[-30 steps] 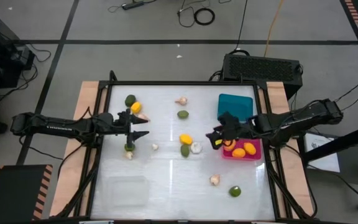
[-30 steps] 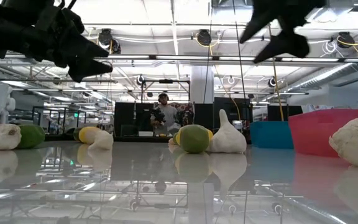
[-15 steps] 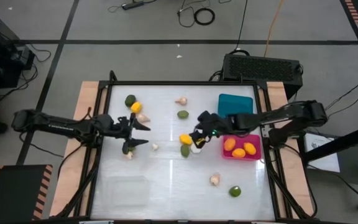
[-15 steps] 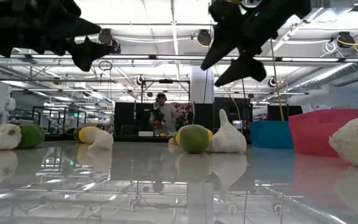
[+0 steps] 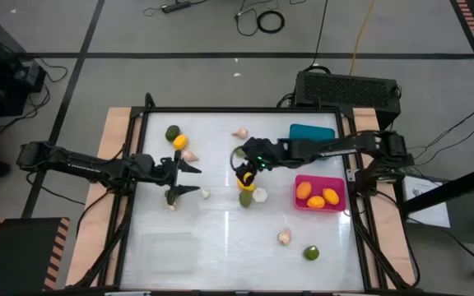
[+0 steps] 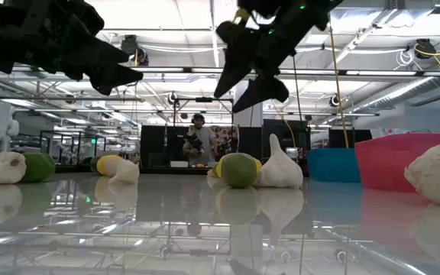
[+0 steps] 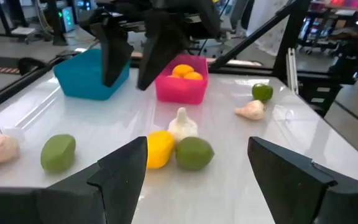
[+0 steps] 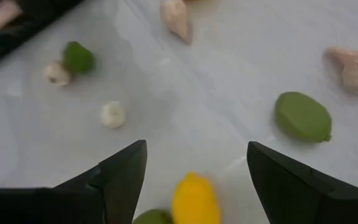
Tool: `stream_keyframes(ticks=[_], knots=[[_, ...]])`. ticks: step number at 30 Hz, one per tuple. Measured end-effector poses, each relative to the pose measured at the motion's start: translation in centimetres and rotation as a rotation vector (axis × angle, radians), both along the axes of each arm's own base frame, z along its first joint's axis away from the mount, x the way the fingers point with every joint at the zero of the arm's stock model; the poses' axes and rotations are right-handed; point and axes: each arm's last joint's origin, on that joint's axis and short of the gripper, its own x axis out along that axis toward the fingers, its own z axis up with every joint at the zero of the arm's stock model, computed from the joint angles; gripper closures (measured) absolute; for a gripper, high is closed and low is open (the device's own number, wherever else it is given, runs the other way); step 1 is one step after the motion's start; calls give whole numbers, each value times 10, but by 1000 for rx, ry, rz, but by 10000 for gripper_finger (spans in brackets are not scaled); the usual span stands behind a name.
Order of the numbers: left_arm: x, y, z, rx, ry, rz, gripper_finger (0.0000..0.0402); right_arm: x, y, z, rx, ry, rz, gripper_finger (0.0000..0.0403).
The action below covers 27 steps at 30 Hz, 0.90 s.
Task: Sort produce into baskets
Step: Put the yellow lemon into the pink bin
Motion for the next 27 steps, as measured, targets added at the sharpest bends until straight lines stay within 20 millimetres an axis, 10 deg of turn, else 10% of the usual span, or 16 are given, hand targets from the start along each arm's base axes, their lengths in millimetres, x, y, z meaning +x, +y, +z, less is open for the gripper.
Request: stream_keyframes(ticks=[15,27], knots=[[0,1,-2,3,19,8,116,48,-8,-26,54,316,42,133],[0,1,-2,9,24,6,116,54,24,-42,5,368,254,133]])
